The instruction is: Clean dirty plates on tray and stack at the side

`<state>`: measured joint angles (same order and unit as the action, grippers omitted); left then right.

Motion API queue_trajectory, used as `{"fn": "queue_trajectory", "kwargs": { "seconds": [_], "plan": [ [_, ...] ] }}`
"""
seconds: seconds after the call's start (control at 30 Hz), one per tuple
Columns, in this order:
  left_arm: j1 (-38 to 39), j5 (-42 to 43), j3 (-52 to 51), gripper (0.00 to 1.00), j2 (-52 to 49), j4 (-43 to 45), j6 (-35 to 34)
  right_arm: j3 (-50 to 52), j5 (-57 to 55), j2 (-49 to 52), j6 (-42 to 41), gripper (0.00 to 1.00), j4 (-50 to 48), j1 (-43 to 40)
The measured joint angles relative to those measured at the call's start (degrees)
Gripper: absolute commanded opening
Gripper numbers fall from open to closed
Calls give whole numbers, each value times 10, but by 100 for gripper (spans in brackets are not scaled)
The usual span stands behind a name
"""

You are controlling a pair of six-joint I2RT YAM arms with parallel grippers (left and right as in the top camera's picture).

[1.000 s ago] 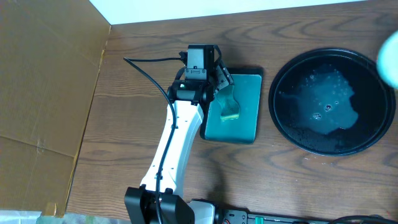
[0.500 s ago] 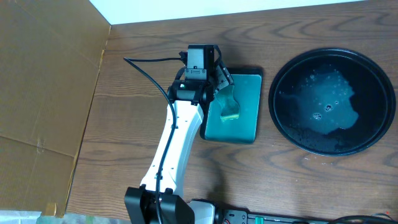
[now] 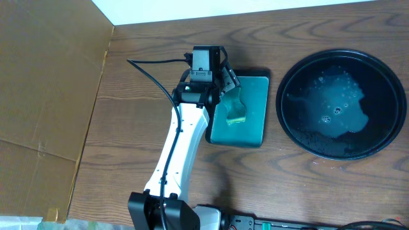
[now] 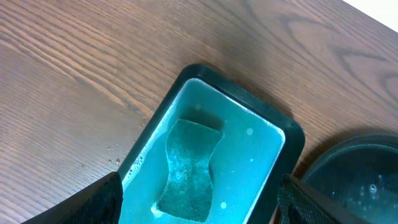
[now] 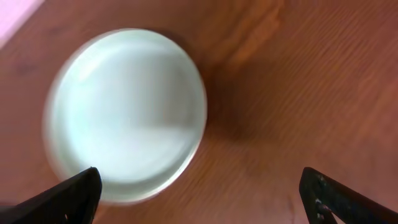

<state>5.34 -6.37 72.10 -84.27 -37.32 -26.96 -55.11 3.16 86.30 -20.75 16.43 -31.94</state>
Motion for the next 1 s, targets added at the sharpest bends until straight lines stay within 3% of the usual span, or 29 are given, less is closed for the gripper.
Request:
{"fn": "queue_trajectory", "kwargs": {
  "seconds": [0.2,0.57,1.0],
  "plan": [
    [0,0,0,80,0,0,0,0,9,-154,-13,98,133,63],
    [0,0,0,80,0,0,0,75,-15,-287,-23,99,151,319],
    [0,0,0,80,0,0,0,77,-26,-288,-23,99,257,352]
  ]
}}
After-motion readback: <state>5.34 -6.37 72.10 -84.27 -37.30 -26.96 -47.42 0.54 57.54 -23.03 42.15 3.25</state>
